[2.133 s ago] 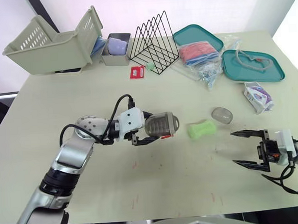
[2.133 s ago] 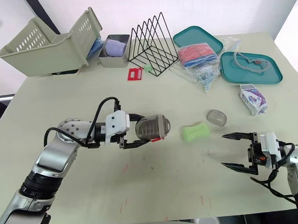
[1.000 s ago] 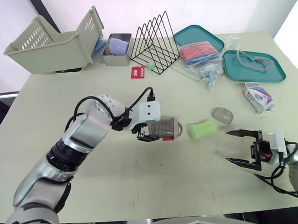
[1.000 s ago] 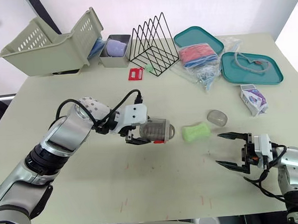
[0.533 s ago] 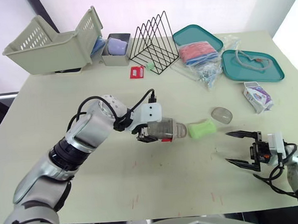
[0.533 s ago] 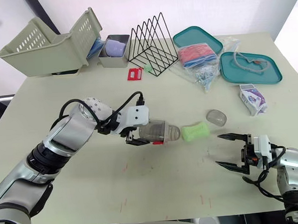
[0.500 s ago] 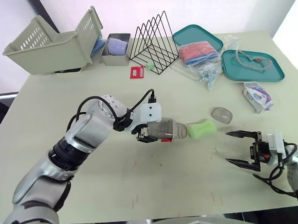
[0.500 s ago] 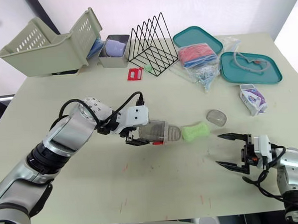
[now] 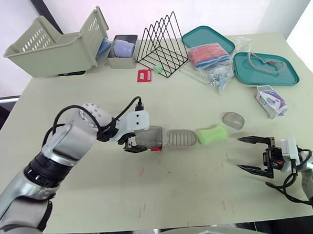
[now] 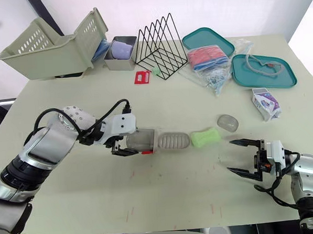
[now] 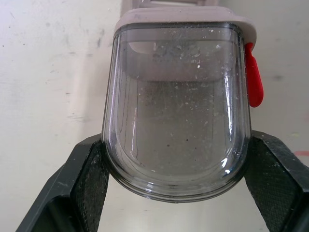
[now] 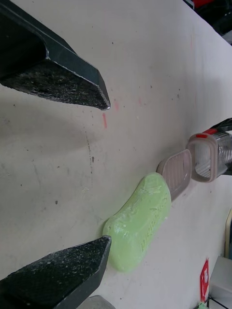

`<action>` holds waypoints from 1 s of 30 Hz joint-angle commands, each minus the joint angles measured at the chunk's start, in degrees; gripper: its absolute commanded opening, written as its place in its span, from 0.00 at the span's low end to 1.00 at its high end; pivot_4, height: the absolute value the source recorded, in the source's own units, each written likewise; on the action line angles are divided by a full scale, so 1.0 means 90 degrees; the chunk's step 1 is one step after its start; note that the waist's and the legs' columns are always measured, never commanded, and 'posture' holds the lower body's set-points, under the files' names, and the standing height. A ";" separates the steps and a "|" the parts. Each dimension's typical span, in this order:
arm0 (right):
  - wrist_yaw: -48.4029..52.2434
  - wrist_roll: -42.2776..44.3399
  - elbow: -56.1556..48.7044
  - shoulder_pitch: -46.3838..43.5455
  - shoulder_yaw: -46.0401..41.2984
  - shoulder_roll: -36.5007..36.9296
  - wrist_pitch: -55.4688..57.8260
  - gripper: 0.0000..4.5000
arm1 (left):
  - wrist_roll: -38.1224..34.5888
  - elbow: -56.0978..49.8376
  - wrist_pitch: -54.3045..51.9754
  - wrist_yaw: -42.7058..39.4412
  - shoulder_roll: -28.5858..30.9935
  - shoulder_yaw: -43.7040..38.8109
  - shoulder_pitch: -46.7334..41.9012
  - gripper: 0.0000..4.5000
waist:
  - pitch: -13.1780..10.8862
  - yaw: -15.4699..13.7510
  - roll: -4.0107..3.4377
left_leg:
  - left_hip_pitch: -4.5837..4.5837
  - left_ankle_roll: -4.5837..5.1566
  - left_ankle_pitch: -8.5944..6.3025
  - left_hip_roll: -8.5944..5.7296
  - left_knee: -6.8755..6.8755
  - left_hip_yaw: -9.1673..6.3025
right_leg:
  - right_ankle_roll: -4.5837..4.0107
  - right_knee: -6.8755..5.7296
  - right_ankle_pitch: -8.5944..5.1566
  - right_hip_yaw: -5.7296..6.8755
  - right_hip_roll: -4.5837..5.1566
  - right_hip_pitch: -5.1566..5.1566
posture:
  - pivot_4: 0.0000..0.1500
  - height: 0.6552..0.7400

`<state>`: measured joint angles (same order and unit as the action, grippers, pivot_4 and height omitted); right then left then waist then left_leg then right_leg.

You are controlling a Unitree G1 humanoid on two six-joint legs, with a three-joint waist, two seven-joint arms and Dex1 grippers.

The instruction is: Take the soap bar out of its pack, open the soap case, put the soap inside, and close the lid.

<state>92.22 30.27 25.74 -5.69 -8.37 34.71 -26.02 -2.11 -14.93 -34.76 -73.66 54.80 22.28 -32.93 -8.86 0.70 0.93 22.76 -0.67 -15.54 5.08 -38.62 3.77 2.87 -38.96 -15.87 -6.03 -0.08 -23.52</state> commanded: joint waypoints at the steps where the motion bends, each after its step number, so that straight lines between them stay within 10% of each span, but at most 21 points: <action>1: 0.0031 0.0118 0.0035 -0.0100 0.0018 0.0107 -0.0133 0.97 | -0.0082 0.0082 0.0401 -0.0010 0.0105 -0.0334 0.0084 0.77 | 0.0000 0.0001 0.0000 | 0.0000 0.0000 0.0000 0.0000 0.0000 0.0000 | 0.0000 0.0000 0.0000 0.0000 0.0000 0.0000 | 1.00 1.00; 17: 0.0031 0.0226 -0.0003 -0.0073 0.0032 0.0275 -0.0003 0.97 | -0.0002 0.0773 0.1261 0.0161 -0.0252 -0.0367 0.0228 0.77 | 0.0001 -0.0007 0.0000 | 0.0000 0.0000 0.0000 0.0000 -0.0002 0.0002 | 0.0000 -0.0001 0.0000 0.0000 0.0000 0.0001 | 1.00 1.00; 19: 0.0031 0.0230 -0.0023 -0.0048 0.0039 0.0293 0.0002 1.00 | -0.0082 0.0803 0.1256 0.0154 -0.0283 -0.0422 0.0230 1.00 | 0.0001 -0.0007 0.0000 | 0.0000 0.0000 0.0000 0.0000 -0.0002 0.0002 | 0.0000 -0.0001 0.0000 -0.0001 0.0000 0.0001 | 1.00 1.00; 30: 0.0031 0.0222 -0.0047 -0.0041 0.0081 0.0312 0.0006 1.00 | -0.0496 0.0601 0.1211 -0.0056 -0.0176 -0.0804 0.0197 1.00 | 0.0001 -0.0006 0.0000 | 0.0000 0.0000 0.0000 0.0000 -0.0002 0.0002 | 0.0000 -0.0003 0.0000 -0.0001 0.0000 0.0000 | 1.00 1.00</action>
<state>92.22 31.47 26.82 -6.08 -7.54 36.77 -25.70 -4.88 -7.48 -23.86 -73.61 52.45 17.87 -30.87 -8.85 0.65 0.93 22.76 -0.67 -15.54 5.08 -38.63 3.78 2.87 -38.99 -15.87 -6.03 -0.08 -23.52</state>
